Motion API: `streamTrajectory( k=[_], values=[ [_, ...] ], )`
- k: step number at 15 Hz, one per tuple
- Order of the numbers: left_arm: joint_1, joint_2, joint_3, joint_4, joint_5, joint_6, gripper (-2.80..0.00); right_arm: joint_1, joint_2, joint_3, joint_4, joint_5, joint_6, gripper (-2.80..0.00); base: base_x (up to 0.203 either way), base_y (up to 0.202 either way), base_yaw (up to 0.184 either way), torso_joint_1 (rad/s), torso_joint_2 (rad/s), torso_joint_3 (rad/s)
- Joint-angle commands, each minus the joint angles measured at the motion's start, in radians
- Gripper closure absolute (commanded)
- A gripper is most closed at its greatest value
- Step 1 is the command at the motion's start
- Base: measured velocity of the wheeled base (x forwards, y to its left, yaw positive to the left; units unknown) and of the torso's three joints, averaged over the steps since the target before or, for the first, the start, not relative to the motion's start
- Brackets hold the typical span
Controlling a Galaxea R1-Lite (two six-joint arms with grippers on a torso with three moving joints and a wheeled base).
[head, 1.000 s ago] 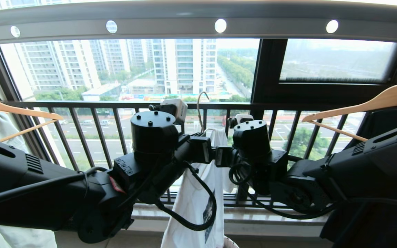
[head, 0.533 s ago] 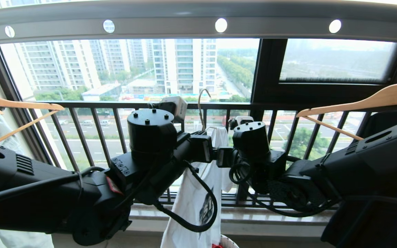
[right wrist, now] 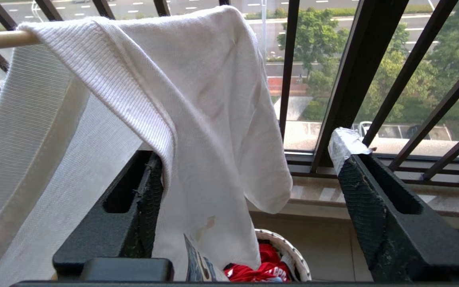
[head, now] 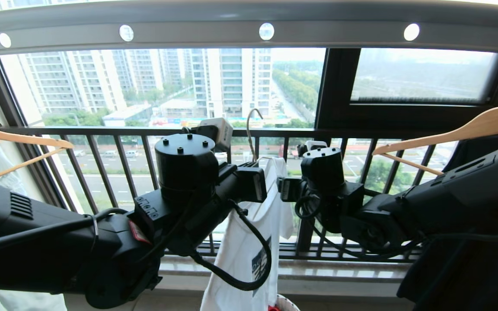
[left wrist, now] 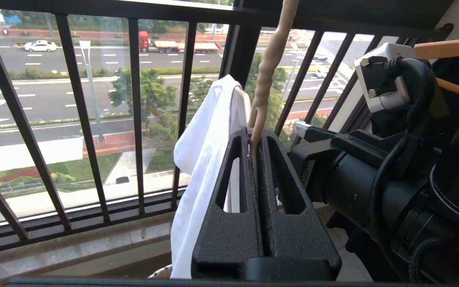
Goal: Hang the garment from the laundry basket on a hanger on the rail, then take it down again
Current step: Take the clothes off the clothes rack
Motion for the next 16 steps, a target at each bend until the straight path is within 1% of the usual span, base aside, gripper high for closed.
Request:
streamTrajectory(
  k=[1,5,8,10,16],
  values=[
    [0.0,-0.001,0.001,-0.005,0.002,-0.003,0.0,-0.009,0.001,-0.003,-0.026,-0.002,0.0,0.0,0.0,0.0,0.0,0.0,0.0,0.0],
    [-0.001,0.0,0.001,-0.001,0.001,-0.001,0.0,-0.015,-0.005,-0.001,-0.06,-0.002,0.006,0.0,0.0,0.0,0.0,0.0,0.0,0.0],
    [-0.008,0.006,0.009,0.001,0.001,-0.001,0.0,-0.027,0.002,0.0,-0.144,0.0,0.004,0.0,0.0,0.0,0.0,0.0,0.0,0.0],
    [-0.017,0.008,0.015,0.001,0.001,-0.003,0.0,-0.056,0.023,-0.003,-0.193,0.001,-0.001,0.0,0.0,0.0,0.0,0.0,0.0,0.0],
    [-0.03,-0.015,0.019,0.004,0.001,-0.001,0.0,-0.113,0.094,-0.039,-0.202,0.004,0.003,0.0,0.0,0.0,0.0,0.0,0.0,0.0]
  ],
)
